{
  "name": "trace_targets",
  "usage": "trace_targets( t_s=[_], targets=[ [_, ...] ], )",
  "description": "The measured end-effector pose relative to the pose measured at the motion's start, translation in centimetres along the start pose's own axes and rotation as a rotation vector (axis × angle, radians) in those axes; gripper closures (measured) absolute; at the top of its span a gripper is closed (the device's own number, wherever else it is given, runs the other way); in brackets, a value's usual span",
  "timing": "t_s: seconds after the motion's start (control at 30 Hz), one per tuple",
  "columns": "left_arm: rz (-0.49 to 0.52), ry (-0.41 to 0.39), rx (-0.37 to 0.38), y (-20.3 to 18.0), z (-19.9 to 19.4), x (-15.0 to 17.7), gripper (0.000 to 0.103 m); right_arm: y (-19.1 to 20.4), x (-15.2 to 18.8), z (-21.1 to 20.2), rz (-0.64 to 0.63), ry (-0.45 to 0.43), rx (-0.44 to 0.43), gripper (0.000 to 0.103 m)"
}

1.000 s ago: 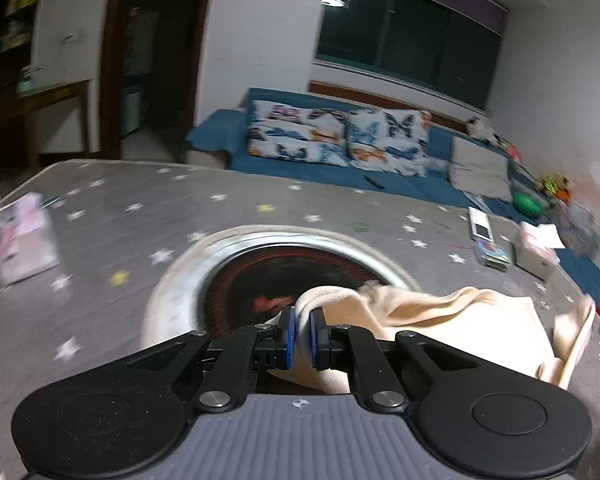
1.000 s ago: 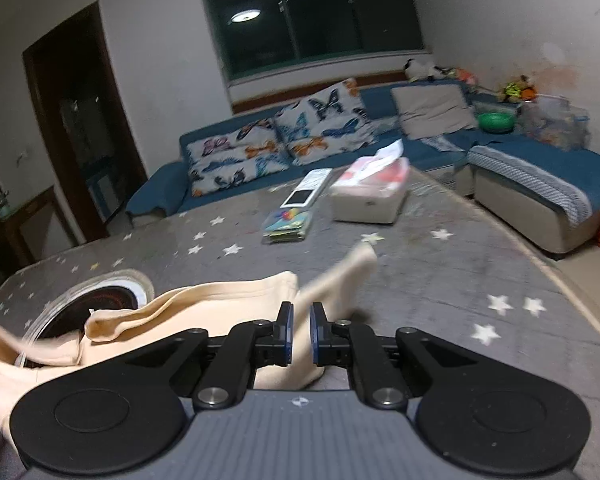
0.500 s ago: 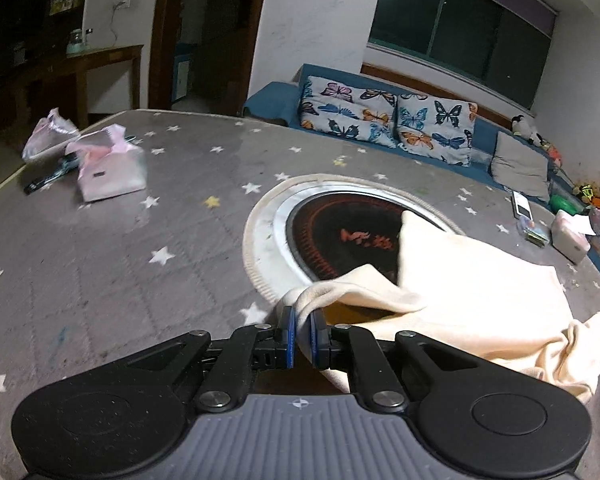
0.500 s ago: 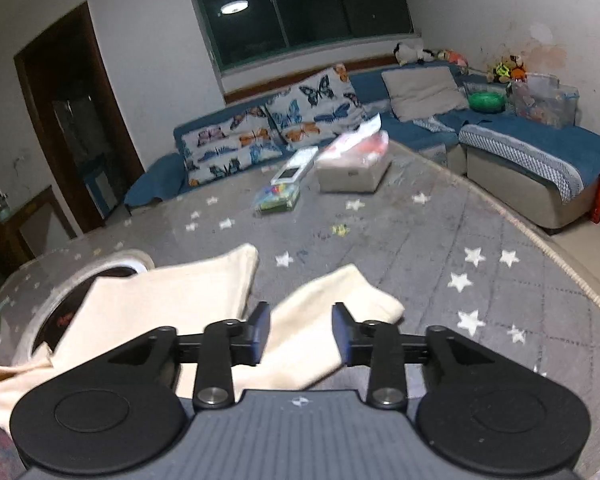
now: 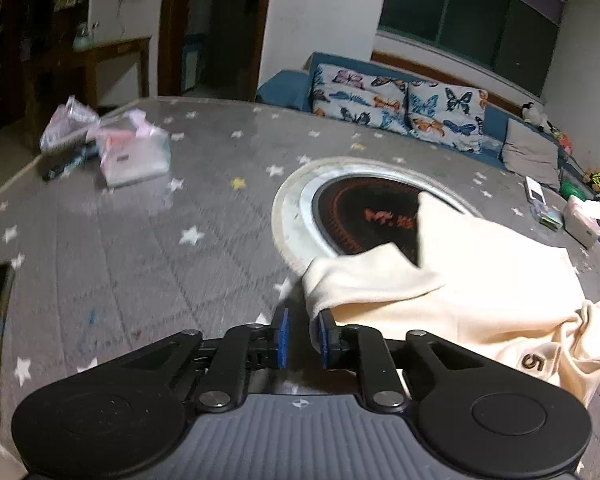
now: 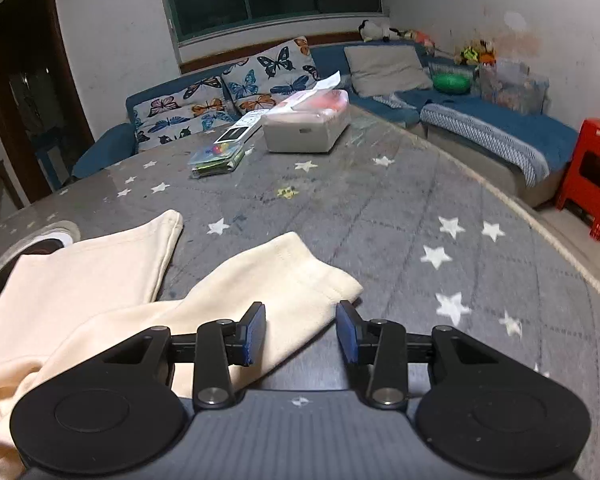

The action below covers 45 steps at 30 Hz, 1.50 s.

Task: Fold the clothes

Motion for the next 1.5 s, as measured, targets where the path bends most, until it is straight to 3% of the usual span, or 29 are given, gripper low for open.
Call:
trace_targets(
  t_s=[0.07, 0.1, 0.2, 0.5, 0.67, 0.77, 0.83, 0.87, 0.9, 1.0, 1.1, 1.3, 1.37, 1.5],
  targets=[
    [0.026, -0.023, -0.001, -0.6, -0.3, -0.5, 0.075, 0.2, -0.2, 0.3, -0.024, -0.005, 0.007, 0.07],
    [0.039, -0.032, 0.004, -0.9, -0.4, -0.8, 0.073, 0.4, -0.2, 0.5, -0.037, -0.008, 0.011, 0.082],
    [0.079, -0.053, 0.019, -1.7, -0.5, -1.4, 0.069, 0.0, -0.6, 0.0, -0.05, -0.028, 0.027, 0.096],
    [0.244, -0.026, 0.107, -6.5, 2.7, -2.1, 0.068, -1.9, -1.5, -2.7, -0.064, -0.104, 0.081, 0.101],
    [0.298, 0.029, 0.138, -8.4, 5.7, -1.6, 0.068, -3.1, -1.6, -3.7, -0.056, -0.09, 0.076, 0.1],
    [0.32, 0.057, 0.143, -8.8, 7.0, -1.3, 0.068, -3.1, -1.4, -3.6, -0.067, -0.071, 0.06, 0.094],
    [0.321, 0.067, 0.137, -8.7, 7.6, -1.1, 0.07, -2.7, -1.2, -3.0, -0.058, -0.052, 0.035, 0.081],
    [0.311, 0.069, 0.137, -8.5, 7.8, -1.1, 0.072, -2.5, -1.1, -2.7, -0.054, -0.043, 0.028, 0.079],
    [0.293, 0.067, 0.147, -8.1, 7.8, -1.3, 0.082, -2.3, -1.1, -2.3, -0.051, -0.034, 0.022, 0.076],
    [0.237, 0.029, 0.17, -7.0, 7.0, -1.9, 0.097, -1.5, -1.0, -1.3, -0.054, -0.02, 0.012, 0.069],
    [0.156, -0.035, 0.155, -5.0, 5.8, -3.1, 0.1, -0.7, -0.9, -0.4, -0.061, -0.011, 0.007, 0.068],
    [-0.023, -0.126, 0.051, 0.5, 3.9, -5.3, 0.103, 0.5, -0.9, 0.9, -0.075, -0.002, 0.011, 0.068],
    [-0.004, -0.123, 0.071, 0.9, 3.2, -5.3, 0.103, 0.5, -0.9, 1.0, -0.077, -0.004, 0.015, 0.067],
    [0.144, -0.096, 0.133, -2.4, 2.9, -4.1, 0.099, 0.5, -1.0, 1.2, -0.073, -0.014, 0.034, 0.065]
  ],
)
Point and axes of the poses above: each gripper's, at about its wrist camera, not at the fingertips, and z roughly the way its jaws point, y to its left, x to its underside, the point moved 5 cm from there along z, roughly the way its jaws point, and after that the axes turned 4 degrees about y, right-handed, at the moved point
